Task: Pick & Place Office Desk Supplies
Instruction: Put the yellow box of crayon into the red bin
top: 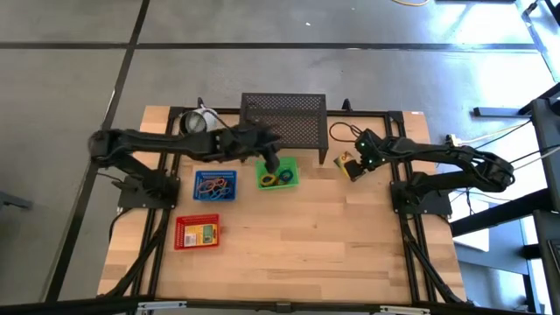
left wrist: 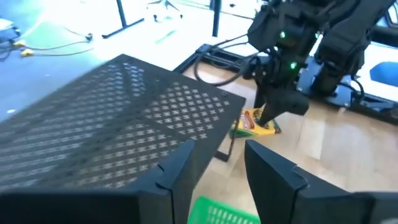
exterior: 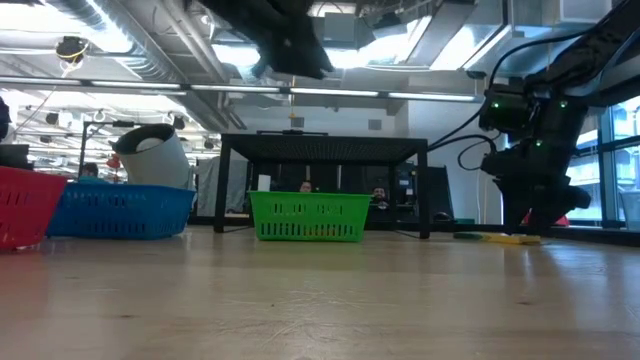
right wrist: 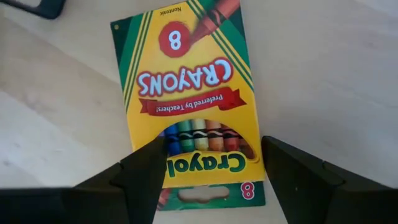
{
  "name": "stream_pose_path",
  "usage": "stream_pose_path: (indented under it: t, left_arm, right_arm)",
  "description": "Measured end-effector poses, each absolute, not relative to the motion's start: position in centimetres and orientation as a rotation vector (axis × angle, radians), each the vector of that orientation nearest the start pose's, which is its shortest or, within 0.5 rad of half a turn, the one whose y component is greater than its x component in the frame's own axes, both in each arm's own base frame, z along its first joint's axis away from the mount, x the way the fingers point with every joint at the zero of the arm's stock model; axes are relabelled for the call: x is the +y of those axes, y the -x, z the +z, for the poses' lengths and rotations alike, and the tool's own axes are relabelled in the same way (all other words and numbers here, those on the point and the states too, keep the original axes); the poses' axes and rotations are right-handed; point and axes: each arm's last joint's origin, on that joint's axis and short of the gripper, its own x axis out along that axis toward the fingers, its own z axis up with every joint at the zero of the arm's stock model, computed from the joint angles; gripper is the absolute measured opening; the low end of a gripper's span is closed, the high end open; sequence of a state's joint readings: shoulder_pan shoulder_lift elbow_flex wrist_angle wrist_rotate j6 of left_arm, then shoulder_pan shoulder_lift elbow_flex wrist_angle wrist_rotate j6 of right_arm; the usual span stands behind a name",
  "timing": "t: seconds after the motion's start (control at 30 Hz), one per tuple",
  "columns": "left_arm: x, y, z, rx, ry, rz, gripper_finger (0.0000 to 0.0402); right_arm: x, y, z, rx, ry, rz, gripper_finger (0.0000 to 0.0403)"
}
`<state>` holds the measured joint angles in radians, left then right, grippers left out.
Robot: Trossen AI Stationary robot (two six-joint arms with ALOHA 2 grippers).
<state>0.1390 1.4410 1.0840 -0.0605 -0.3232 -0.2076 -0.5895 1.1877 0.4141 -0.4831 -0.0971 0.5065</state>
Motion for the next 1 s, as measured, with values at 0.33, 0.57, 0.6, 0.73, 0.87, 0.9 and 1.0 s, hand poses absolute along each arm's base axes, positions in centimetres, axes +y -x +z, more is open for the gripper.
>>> stream_pose_path:
  t: [0.33, 0.57, 0.6, 0.73, 0.87, 0.9, 1.0]
  left_arm:
    - [6.0, -38.0, 26.4, 0.447, 0.131, 0.424, 0.0173]
    - [5.9, -40.7, 24.3, 0.515, 0.132, 0.368, 0.0174]
    - [5.7, -40.9, 24.0, 0.522, 0.141, 0.365, 0.0173]
    - [5.5, -41.0, 23.6, 0.533, 0.171, 0.37, 0.0171]
    - [5.3, -41.0, 23.6, 0.529, 0.188, 0.378, 0.0171]
    - [5.2, -41.1, 23.6, 0.527, 0.189, 0.375, 0.0171]
    - [4.7, -41.1, 23.6, 0.527, 0.191, 0.35, 0.0171]
  right_arm:
    - [-8.3, -14.6, 12.8, 1.097, -0.879, -0.641, 0.0261]
    - [-7.5, -14.9, 12.9, 1.117, -0.913, -0.494, 0.0261]
    - [-7.5, -14.9, 12.9, 1.115, -0.924, -0.471, 0.0261]
    - [-7.2, -14.9, 14.1, 1.131, -0.939, -0.399, 0.0261]
    - [-7.8, -15.4, 16.4, 1.081, -0.803, -0.45, 0.0261]
    - [-8.0, -15.4, 16.7, 1.068, -0.755, -0.476, 0.0261]
    - [-8.6, -15.9, 17.6, 1.019, -0.576, -0.526, 0.0261]
